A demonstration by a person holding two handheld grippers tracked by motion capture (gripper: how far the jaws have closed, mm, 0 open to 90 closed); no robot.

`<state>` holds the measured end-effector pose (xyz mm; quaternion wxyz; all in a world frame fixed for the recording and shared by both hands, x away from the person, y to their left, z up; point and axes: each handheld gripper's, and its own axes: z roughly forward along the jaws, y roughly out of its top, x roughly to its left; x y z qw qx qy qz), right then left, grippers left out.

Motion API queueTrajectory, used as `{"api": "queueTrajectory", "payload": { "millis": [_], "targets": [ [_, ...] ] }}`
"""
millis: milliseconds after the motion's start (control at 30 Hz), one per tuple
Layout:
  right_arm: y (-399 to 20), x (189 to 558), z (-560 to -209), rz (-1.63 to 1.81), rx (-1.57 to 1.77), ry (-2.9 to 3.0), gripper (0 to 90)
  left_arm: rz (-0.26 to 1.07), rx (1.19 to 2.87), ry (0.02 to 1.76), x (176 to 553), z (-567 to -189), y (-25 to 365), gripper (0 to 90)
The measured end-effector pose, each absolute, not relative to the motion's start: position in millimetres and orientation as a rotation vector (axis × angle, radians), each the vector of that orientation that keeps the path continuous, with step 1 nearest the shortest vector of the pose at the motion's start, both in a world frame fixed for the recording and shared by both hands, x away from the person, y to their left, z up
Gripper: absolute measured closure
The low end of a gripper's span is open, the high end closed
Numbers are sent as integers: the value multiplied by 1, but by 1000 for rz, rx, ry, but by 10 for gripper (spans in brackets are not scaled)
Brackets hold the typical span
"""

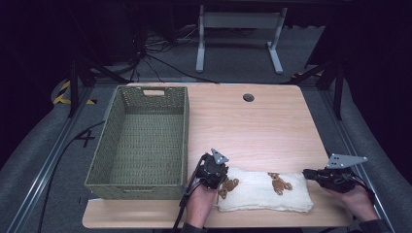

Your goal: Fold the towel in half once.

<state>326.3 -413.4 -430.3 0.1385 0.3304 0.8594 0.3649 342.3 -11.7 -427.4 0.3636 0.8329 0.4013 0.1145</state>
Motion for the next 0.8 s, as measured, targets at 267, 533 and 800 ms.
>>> {"api": "queueTrajectory", "payload": {
  "millis": [267, 533, 800],
  "targets": [
    [-414, 347, -445, 1004, 1047, 2545, 706, 287, 2178, 1105, 361, -444, -15, 617],
    [-411, 350, -447, 1006, 1008, 2555, 877, 230, 2223, 1088, 364, -452, -16, 876],
    [-413, 364, -437, 1023, 998, 2459, 882, 276, 2149, 1131, 376, -449, -11, 887]
  ]
}}
